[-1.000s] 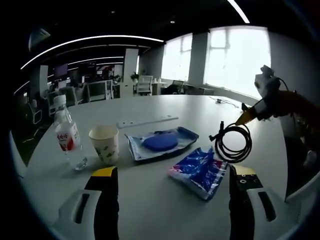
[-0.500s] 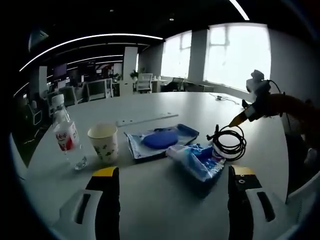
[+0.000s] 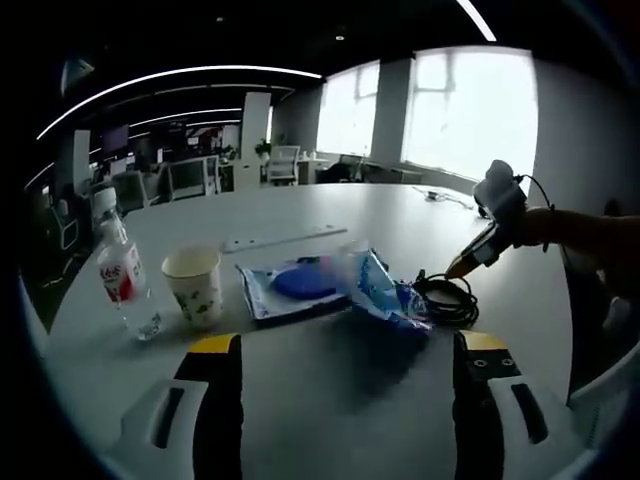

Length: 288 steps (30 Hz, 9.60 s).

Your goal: Arrange the tabletop items into an orderly group along one side of the table until the central work area is clear of visible clutter.

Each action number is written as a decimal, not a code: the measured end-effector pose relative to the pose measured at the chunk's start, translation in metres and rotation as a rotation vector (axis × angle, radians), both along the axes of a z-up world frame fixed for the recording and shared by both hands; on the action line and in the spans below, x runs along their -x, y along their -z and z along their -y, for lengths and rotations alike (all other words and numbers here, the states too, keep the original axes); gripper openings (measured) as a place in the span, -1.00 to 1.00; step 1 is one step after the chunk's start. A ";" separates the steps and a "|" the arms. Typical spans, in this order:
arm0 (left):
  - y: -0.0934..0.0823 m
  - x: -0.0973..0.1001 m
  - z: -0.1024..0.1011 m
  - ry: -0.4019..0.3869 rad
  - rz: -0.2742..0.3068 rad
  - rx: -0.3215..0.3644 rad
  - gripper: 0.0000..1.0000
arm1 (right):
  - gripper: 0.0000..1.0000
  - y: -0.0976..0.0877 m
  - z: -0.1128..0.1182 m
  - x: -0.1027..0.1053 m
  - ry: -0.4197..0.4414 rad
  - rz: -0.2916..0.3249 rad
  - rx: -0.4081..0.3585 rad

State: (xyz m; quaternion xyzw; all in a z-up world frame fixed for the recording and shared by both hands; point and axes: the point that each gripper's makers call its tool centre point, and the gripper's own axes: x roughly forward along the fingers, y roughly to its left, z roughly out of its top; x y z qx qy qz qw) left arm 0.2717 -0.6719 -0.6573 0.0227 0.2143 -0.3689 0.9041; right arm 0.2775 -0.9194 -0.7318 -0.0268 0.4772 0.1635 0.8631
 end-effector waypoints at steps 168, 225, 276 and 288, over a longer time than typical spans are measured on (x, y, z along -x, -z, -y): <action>0.018 -0.009 0.038 -0.071 -0.317 0.196 -0.98 | -1.00 -0.067 -0.083 0.003 0.136 0.178 -0.235; 0.002 -0.061 0.152 -0.029 -0.293 0.291 -0.98 | -1.00 -0.082 0.032 -0.053 0.242 0.268 -0.116; 0.024 -0.087 0.227 -0.065 -0.294 0.244 -0.97 | -1.00 -0.046 0.106 -0.082 0.317 0.244 -0.027; 0.036 -0.092 0.229 -0.105 -0.297 0.190 -0.97 | -1.00 -0.029 0.106 -0.090 0.321 0.215 -0.051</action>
